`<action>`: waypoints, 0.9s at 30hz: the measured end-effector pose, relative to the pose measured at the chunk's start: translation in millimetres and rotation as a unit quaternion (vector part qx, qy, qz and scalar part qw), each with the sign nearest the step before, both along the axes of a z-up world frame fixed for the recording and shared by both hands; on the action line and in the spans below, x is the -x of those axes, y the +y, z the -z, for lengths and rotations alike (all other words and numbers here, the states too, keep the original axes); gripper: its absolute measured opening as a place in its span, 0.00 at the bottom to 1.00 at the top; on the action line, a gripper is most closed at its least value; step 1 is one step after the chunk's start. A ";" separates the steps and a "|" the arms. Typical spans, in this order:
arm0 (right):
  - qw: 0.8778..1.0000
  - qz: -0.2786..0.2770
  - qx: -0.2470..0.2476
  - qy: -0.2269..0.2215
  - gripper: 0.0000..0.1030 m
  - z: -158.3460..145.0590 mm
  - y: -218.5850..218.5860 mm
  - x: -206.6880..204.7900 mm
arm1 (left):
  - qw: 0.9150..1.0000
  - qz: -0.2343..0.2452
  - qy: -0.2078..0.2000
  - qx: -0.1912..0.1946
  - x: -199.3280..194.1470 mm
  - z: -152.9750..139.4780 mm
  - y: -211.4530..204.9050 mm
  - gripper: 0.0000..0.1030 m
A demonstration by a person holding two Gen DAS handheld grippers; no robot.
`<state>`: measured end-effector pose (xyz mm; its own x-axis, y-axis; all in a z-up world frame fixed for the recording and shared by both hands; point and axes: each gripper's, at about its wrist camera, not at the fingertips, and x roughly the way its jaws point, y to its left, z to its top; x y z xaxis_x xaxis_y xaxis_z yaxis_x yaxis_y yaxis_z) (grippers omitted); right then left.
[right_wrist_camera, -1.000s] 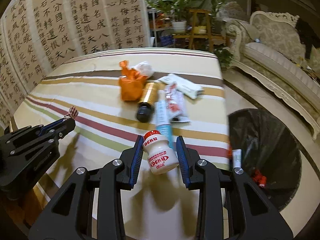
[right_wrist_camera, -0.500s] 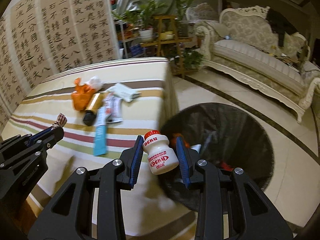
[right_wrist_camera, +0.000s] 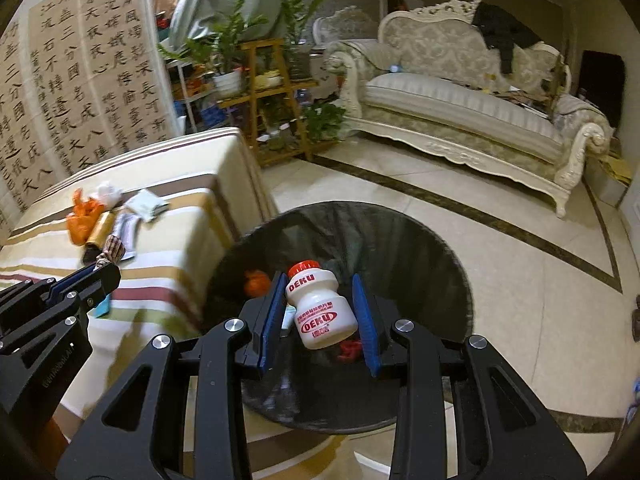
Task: Collect trash
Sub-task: 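Carry the twine and yogurt bottle over the black bin and open both tools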
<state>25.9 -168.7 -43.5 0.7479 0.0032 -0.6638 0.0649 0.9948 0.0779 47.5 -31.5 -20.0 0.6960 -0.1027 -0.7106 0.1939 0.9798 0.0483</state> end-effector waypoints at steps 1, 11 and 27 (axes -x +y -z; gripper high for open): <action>1.000 0.005 -0.002 0.001 0.32 1.6 -5.1 -1.4 | 1.000 0.002 0.000 -0.001 -0.7 0.7 -3.8 0.14; 1.000 0.025 -0.007 0.009 0.32 12.4 -27.7 -15.5 | 1.000 0.019 0.006 -0.018 -19.8 12.6 -37.4 0.14; 0.999 0.041 -0.009 0.019 0.32 20.6 -41.6 -32.9 | 0.999 0.022 0.028 -0.019 -36.8 20.2 -54.1 0.34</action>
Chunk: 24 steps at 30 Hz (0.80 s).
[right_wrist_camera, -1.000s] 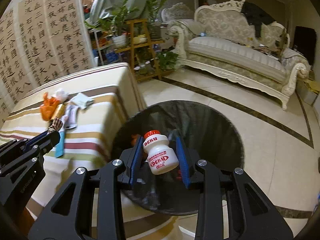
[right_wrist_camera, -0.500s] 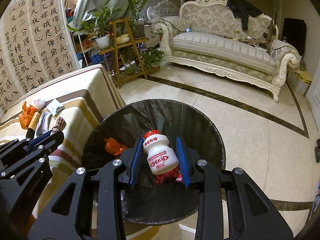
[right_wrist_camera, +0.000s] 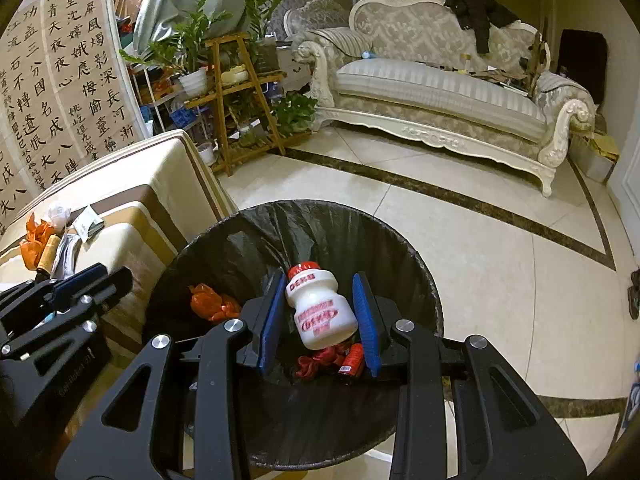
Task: Collect trash
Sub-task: 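Carry the twine and yogurt bottle over the black bin and open both tools, then move both tools back over the table toward the orange bag and wrapper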
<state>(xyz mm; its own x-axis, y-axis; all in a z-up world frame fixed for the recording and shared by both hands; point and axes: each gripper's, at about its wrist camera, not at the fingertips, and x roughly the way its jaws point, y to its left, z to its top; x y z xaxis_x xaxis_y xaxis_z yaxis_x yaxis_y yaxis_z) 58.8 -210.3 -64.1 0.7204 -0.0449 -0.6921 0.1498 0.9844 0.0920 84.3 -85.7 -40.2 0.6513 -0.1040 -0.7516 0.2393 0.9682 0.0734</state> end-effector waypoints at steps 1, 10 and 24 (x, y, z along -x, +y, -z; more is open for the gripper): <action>1.000 0.002 -0.001 0.000 0.33 0.4 -0.3 -0.5 | 1.000 0.001 0.000 0.000 -0.8 -0.3 0.4 0.36; 1.000 0.002 -0.003 0.003 0.33 0.7 -1.6 -2.7 | 1.000 -0.011 -0.002 0.010 -1.7 -3.7 7.5 0.56; 1.000 -0.029 -0.003 0.005 0.43 1.8 29.1 -2.8 | 0.998 -0.062 -0.010 0.015 6.1 -16.7 62.5 0.59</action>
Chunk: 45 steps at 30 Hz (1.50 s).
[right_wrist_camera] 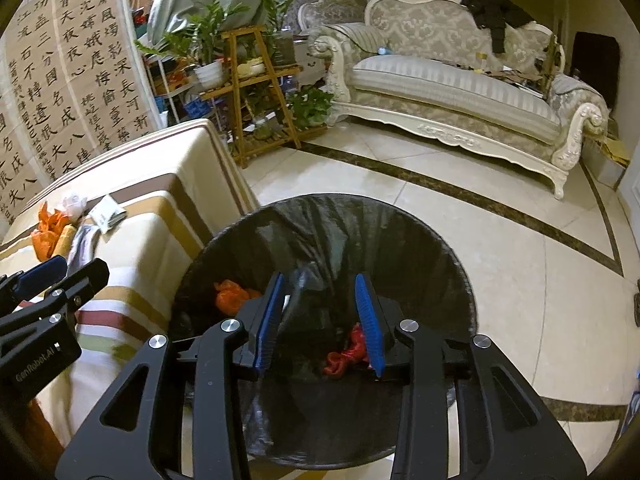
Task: Collect trash
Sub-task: 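Move both tools back over the table toward the orange bag and wrapper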
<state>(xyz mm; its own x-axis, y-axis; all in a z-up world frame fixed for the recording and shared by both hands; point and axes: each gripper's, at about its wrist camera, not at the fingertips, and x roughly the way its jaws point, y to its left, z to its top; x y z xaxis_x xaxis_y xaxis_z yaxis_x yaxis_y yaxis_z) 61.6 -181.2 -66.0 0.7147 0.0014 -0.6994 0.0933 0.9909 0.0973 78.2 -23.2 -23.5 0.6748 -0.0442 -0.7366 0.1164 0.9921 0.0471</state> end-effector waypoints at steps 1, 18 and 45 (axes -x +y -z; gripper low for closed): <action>1.000 -0.003 0.001 -0.002 0.45 -1.4 3.1 0.3 | 1.000 -0.003 0.000 0.000 0.7 -0.3 3.5 0.59; 0.997 -0.075 0.007 -0.008 0.45 -17.9 72.0 -12.1 | 0.996 -0.084 -0.001 0.004 0.5 -4.4 86.7 0.59; 0.993 -0.118 0.006 -0.003 0.46 -23.1 120.0 -51.4 | 0.996 -0.084 0.021 0.025 -45.6 4.7 125.7 0.50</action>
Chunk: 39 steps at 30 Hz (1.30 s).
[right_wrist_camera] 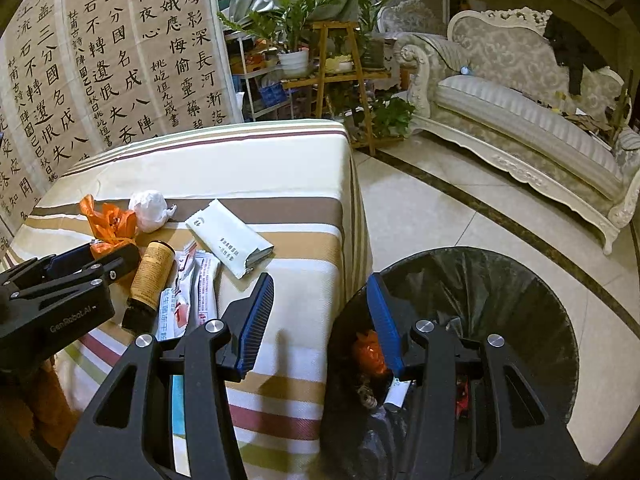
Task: Collect trash
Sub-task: 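Move both tools back over the table toward the orange bag and wrapper, then grasp the orange plastic bag with the left tool while the right tool grasps the red-white snack wrapper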
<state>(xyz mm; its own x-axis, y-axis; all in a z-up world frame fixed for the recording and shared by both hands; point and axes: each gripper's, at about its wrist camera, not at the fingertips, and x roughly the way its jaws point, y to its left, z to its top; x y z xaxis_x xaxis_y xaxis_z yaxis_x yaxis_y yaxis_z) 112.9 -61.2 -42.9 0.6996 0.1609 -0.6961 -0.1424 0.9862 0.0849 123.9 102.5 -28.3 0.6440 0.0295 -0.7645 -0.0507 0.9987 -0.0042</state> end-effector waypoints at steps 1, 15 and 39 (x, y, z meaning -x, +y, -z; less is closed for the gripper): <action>1.000 -0.001 0.000 0.001 0.46 0.3 1.3 -0.4 | 1.000 0.002 0.004 0.004 -0.3 0.9 1.7 0.43; 1.000 -0.017 -0.003 0.002 0.46 -2.9 20.3 5.6 | 1.000 0.000 -0.003 0.009 21.5 -3.7 13.0 0.38; 0.997 -0.071 0.000 0.037 0.38 3.3 69.9 -1.2 | 0.999 -0.042 0.001 0.009 44.0 -1.2 67.9 0.38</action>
<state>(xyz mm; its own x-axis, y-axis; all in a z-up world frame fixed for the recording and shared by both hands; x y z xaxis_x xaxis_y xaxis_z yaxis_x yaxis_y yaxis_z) 114.1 8.7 -46.2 0.6161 0.2548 -0.7453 -0.2740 0.9565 0.1004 79.8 170.3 -27.0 0.6385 0.0703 -0.7664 -0.1352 0.9906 -0.0218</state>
